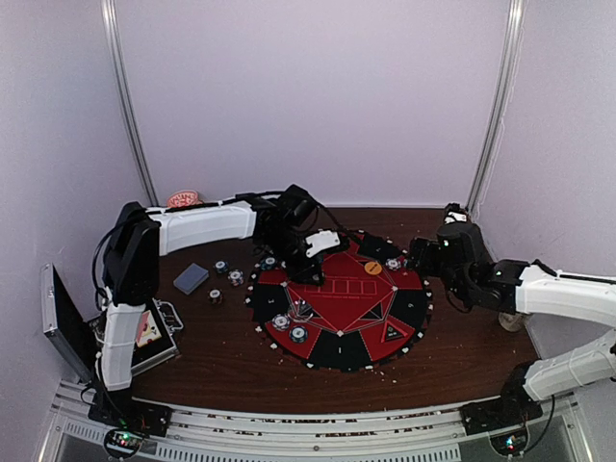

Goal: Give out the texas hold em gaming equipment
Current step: Place the poker chips pile on the poker table mat.

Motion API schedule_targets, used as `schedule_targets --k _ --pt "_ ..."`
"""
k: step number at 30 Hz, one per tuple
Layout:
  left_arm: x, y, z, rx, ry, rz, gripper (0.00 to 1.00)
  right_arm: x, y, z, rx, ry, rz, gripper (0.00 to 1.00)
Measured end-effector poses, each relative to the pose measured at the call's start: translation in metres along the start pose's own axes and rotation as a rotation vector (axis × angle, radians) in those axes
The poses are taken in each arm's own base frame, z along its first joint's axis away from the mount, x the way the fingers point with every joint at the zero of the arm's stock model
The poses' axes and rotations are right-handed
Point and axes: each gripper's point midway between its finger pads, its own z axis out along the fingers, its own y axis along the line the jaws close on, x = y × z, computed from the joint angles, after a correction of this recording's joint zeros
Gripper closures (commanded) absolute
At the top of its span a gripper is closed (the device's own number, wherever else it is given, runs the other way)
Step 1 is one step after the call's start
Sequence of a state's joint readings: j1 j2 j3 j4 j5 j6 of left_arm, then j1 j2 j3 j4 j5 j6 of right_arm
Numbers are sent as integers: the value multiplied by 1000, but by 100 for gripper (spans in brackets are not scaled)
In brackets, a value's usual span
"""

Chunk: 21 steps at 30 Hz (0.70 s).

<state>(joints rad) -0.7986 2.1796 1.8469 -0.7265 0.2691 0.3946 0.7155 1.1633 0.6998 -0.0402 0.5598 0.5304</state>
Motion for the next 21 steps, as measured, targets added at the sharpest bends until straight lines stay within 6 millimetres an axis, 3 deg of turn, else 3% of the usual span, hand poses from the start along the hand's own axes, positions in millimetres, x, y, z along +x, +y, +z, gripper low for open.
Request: schedule_targets --k 4,8,21 --pt "-24 -16 19 17 -12 36 72 -9 -5 -7 5 -31 21 0" --pt "-35 -30 34 35 -16 54 72 -14 -8 -11 4 -48 33 0" --pt "-5 -39 79 67 76 23 71 -21 -11 -16 7 -70 48 0"
